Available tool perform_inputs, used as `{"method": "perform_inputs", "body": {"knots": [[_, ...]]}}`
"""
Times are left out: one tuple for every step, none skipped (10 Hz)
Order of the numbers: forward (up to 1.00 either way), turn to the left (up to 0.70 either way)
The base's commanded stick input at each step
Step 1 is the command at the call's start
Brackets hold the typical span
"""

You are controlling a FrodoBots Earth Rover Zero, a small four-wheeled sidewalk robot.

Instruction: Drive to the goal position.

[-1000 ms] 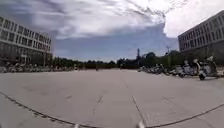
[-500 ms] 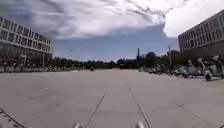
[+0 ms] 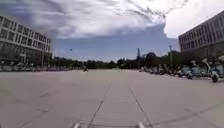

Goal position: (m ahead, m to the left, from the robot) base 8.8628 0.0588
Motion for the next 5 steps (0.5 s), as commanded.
{"method": "perform_inputs", "body": {"knots": [[0.7, 0.0], [0.7, 0.0], [0.7, 0.0], [0.7, 0.0], [0.7, 0.0]]}}
